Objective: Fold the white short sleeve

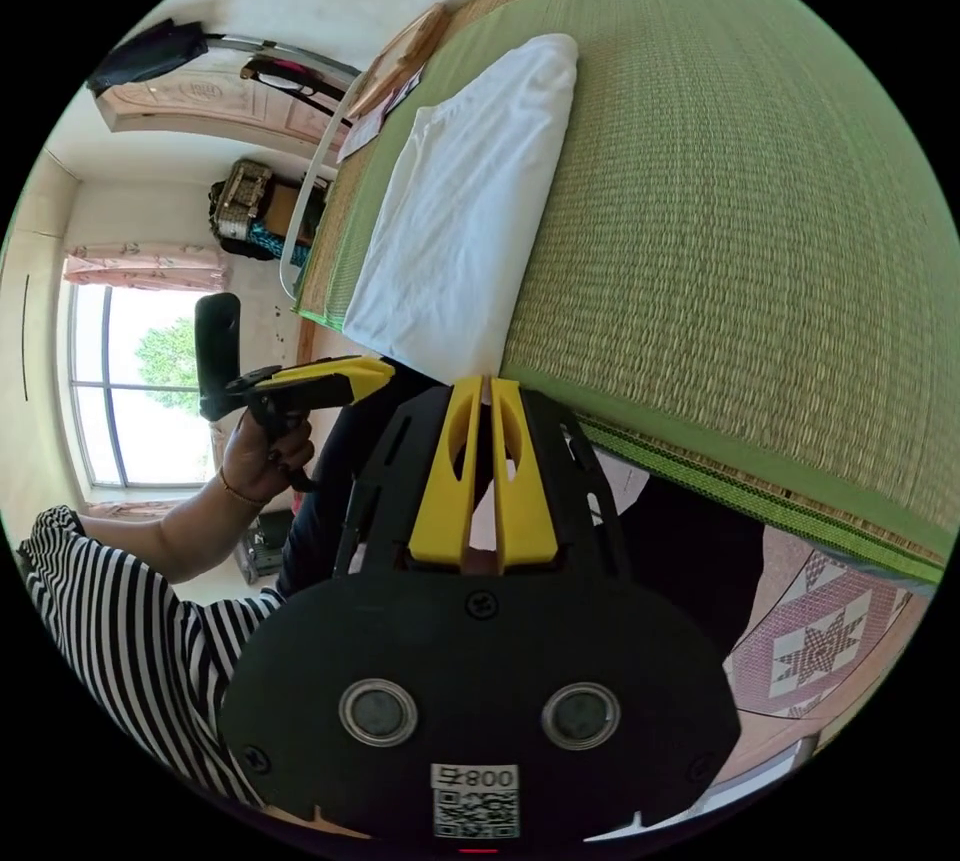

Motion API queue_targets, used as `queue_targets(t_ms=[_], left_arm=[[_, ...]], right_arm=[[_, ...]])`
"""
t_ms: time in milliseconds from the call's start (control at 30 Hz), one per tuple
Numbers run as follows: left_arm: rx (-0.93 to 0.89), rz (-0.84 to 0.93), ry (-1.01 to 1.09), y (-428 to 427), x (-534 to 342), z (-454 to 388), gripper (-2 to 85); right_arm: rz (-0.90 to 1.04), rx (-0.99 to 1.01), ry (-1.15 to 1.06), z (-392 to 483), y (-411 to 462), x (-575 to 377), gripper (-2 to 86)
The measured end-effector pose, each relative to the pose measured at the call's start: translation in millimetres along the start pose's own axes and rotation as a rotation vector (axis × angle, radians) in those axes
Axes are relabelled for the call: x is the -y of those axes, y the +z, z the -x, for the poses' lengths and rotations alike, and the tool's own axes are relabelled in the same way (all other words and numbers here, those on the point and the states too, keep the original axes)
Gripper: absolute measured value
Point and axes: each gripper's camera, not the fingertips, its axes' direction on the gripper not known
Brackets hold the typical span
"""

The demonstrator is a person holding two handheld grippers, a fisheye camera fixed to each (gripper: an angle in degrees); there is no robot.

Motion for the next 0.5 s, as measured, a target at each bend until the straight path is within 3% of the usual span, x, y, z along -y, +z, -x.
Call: queue_targets(t_ms=[267,500], left_arm=[[-0.295,0.094,-0.2,83,-1,6,8.2],[-0.397,0.006,-0.317,105,-5,26,6.6]], right_arm=[[-0.02,0.136,0.062,-32,10,-22,3.7],[-0.049,0.297,0.141,-61,25,-41,7.2]])
